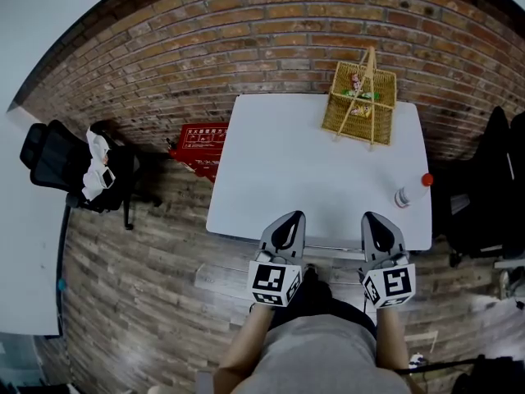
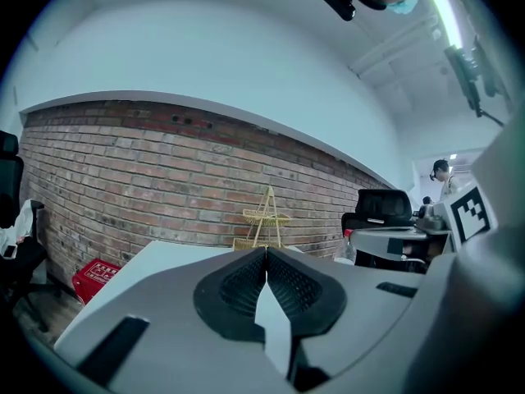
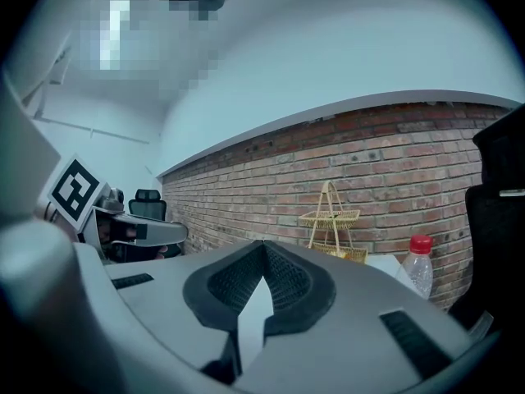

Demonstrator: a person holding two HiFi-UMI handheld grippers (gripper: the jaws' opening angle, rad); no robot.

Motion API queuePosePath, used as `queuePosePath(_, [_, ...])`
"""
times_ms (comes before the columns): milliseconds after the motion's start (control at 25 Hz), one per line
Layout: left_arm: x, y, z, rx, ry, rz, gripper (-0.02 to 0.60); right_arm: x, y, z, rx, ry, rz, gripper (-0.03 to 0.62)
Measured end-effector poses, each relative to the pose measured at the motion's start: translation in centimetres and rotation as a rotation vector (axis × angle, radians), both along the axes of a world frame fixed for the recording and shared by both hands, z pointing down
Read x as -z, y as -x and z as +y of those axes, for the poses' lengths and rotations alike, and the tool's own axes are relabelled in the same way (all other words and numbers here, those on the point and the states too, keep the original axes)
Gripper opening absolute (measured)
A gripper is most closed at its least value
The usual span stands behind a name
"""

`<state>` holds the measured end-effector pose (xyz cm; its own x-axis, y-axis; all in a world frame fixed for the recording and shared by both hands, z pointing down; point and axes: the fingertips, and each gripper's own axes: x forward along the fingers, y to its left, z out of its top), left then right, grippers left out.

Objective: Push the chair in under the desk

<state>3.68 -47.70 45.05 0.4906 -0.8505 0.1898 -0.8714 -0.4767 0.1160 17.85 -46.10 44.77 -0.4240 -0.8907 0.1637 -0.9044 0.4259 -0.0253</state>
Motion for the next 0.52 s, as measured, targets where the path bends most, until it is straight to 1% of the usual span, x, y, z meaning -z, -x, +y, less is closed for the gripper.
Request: queuePosePath(520, [-0.8, 0.2, -0.6, -0.005, 0.026, -0.018, 0.015, -0.3, 1.2, -0.4, 0.022, 0.012, -0.012, 0.015])
